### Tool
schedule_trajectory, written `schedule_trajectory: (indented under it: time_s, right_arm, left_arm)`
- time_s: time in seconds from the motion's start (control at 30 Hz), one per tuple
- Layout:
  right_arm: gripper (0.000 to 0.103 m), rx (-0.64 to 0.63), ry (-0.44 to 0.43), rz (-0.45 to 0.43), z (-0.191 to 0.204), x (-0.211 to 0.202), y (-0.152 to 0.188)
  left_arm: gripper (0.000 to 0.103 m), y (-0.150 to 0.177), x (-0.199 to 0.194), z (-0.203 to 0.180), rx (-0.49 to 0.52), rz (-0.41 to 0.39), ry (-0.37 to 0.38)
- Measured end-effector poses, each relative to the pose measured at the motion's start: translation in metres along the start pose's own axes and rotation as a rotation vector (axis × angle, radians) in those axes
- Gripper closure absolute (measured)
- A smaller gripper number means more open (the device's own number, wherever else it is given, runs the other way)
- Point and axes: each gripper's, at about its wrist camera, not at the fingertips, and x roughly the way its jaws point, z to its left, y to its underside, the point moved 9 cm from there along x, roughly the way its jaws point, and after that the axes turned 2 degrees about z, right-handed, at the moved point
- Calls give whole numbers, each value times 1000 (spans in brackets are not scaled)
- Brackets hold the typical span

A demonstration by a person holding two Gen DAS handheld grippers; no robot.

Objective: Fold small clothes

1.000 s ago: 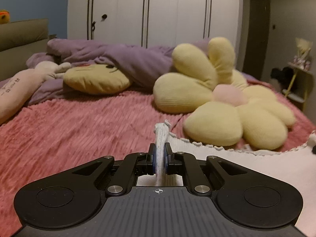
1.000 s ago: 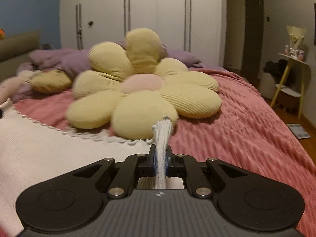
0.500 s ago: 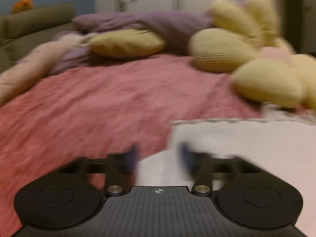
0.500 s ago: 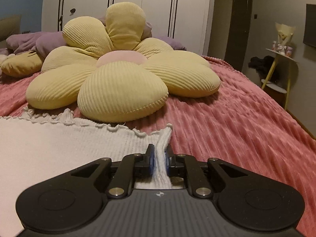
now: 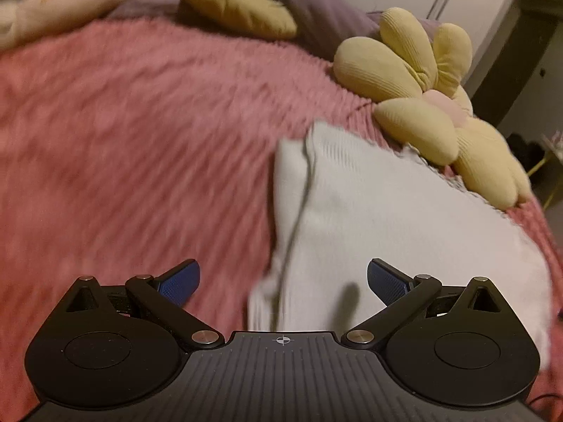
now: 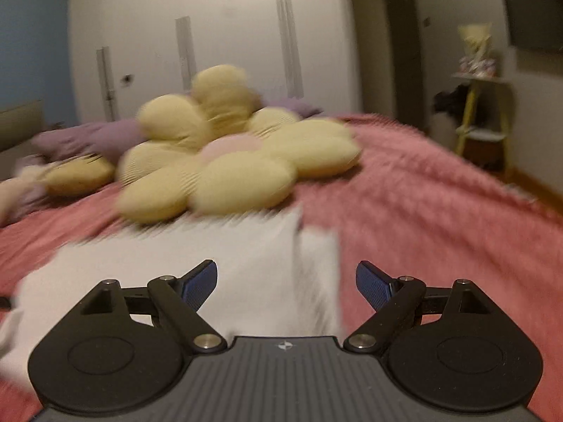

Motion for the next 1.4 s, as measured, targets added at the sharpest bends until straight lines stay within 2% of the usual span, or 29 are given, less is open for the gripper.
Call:
schedule_trajectory:
  time_s: [0.07, 0.1, 0.13, 0.2, 0.27, 0.37, 0.57, 0.67, 0.83, 1.0, 1.1, 1.27, 1.33, 1.4]
  right_arm:
    - [26, -12, -29, 24, 9, -26, 26]
    - [35, -22, -50, 43, 13, -35, 37]
    - [39, -28, -61, 57, 16, -43, 46]
    - [42, -24, -72, 99, 22, -54, 65]
    - [49, 6, -90, 154, 25, -58, 80]
    - [49, 40, -109, 175, 24, -65, 86]
    - [49, 84, -96, 199, 12, -49, 74]
    - [49, 79, -96, 202, 17, -48, 75]
    - [49, 44, -103, 204, 26, -46, 79]
    - [49, 36, -103, 204, 30, -43, 77]
    - [49, 27, -103, 200, 32, -40, 77]
    - [49, 13, -94, 191, 37, -32, 76]
    - [49, 17, -94, 186, 40, -28, 74]
    - [49, 12, -93, 180, 44, -26, 73]
  left_arm:
    - [0, 9, -2, -4, -22, 28, 39]
    - [0, 10, -2, -6, -23, 32, 45]
    - [0, 11, -2, -7, -18, 36, 52]
    - [2, 11, 5, -6, -22, 64, 56]
    - [8, 11, 9, 3, -62, 68, 41]
    - [21, 10, 9, 10, -64, 74, 35]
    - [30, 10, 6, 9, -27, 81, 27]
    - [40, 10, 6, 6, -22, 86, 46]
    - [39, 7, 11, 1, 1, 94, 44]
    - [32, 3, 19, 2, -12, 93, 65]
    - [32, 1, 21, 1, -32, 82, 83]
    - [26, -3, 30, -6, -5, 66, 78]
    - [27, -5, 34, -9, 7, 58, 78]
    - [40, -7, 34, -12, 15, 56, 98]
